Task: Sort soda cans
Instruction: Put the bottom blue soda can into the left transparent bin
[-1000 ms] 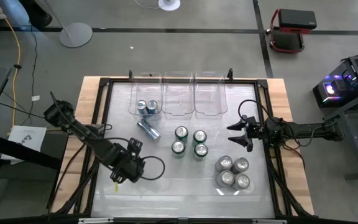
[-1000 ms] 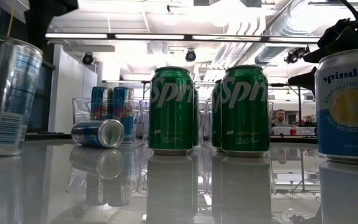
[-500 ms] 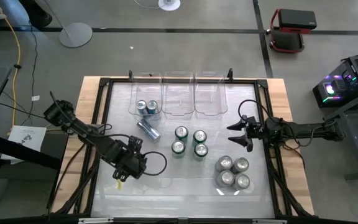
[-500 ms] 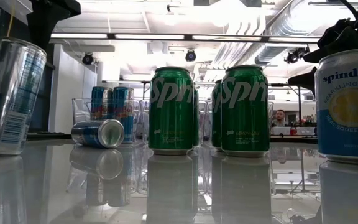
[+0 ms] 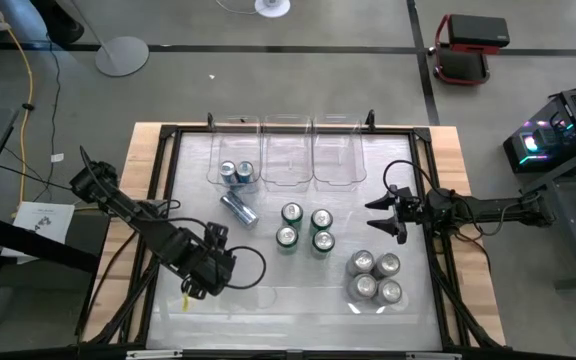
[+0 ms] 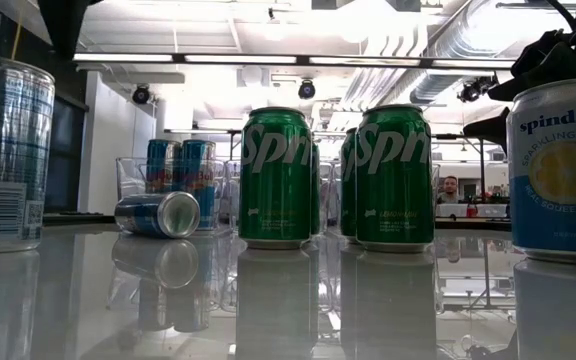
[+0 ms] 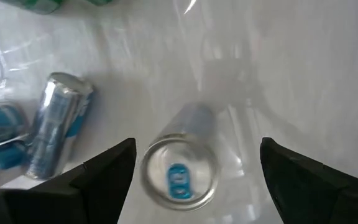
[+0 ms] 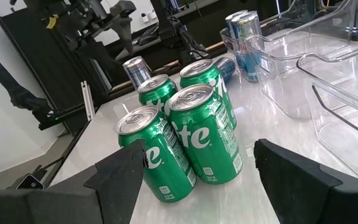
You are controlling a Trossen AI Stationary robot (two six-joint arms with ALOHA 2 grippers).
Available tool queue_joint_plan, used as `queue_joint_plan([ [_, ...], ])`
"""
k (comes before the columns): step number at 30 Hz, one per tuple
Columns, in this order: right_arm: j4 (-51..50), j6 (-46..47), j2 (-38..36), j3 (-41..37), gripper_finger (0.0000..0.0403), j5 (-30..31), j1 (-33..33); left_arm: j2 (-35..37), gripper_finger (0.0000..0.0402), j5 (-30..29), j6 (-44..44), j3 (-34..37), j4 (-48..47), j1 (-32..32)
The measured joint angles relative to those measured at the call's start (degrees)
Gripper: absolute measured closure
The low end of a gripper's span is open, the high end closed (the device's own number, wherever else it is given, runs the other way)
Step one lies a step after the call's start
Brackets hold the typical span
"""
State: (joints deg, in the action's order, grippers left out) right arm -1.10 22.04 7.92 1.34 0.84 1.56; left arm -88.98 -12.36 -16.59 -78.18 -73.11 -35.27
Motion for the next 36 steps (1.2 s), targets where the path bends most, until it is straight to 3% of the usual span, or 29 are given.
queue_joint_plan([
  [9, 0.01, 0.00, 0.00, 0.01, 0.0112, -0.02, -0.02, -0.01, 0.0080, 2.23, 2.20, 6.42, 0.64, 0.00],
  [17, 0.01, 0.00, 0.00, 0.00, 0.0112, 0.00, -0.02, 0.01, 0.0082, 4.80, 2.74, 8.09, 4.18, 1.63],
  [24, 0.00, 0.00, 0.00, 0.00, 0.0112, 0.00, -0.02, 0.01, 0.0127, 5.02, 1.84, 8.08, 4.14, 3.28],
  [30, 0.00, 0.00, 0.00, 0.00, 0.0112, -0.01, -0.02, 0.04, 0.0174, 8.07, -9.15, 8.01, 4.14, 6.73],
  [36, 0.00, 0.00, 0.00, 0.01, 0.0112, -0.02, -0.02, 1.26, 0.0164, 7.81, -22.62, 8.08, 4.18, 8.78],
])
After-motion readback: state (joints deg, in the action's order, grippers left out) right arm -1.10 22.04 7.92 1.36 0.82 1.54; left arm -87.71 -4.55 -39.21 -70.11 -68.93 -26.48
